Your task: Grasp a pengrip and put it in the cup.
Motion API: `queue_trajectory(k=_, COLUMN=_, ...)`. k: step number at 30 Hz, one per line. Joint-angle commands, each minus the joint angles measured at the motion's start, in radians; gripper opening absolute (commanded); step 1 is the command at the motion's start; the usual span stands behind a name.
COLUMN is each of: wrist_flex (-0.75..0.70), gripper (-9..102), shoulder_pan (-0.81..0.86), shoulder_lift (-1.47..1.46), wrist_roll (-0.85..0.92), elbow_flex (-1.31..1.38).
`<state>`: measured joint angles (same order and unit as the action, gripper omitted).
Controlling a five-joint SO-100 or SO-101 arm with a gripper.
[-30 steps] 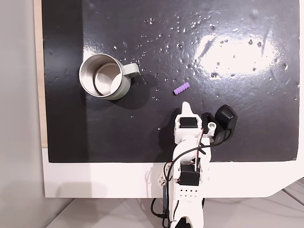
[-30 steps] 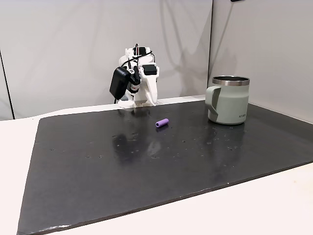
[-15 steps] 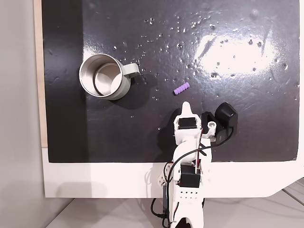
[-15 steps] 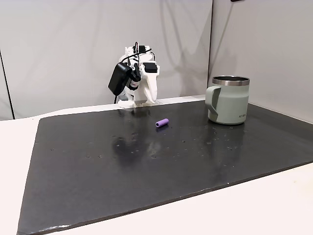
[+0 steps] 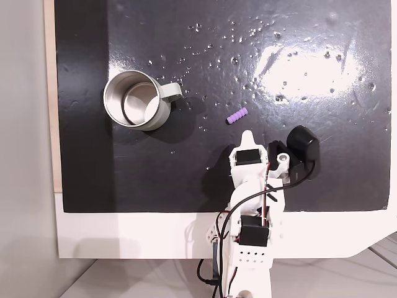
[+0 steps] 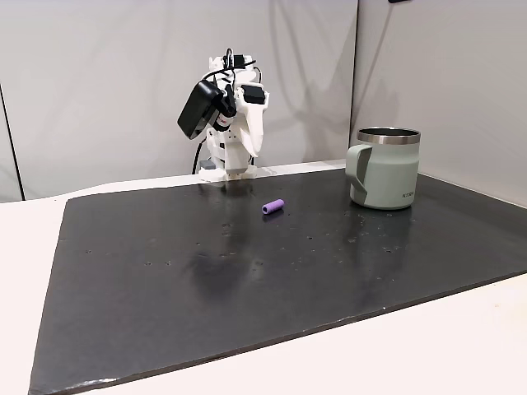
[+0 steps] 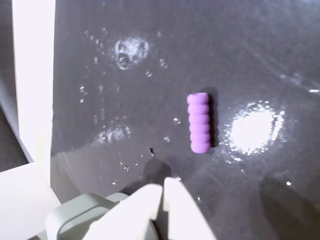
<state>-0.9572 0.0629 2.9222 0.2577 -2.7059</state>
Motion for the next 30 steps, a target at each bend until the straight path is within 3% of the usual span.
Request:
queue_trajectory(k=1, wrist_flex=0.041, gripper=7, shoulder_pan=0.025, shoulder_lift=-0.192, wrist_roll=-0.017, elbow_flex=0.179)
queue_trajectory(k=12, wrist_flex=0.084, gripper=21, shoulder_pan=0.029, shoulder_lift=-0.635, wrist_roll=0.029, elbow_flex=0.420)
queue_trajectory(k=30, wrist_flex=0.187, gripper=21, shoulder_pan=-0.031, shoulder_lift=-1.121, wrist_roll=0.046, elbow_flex=0.546)
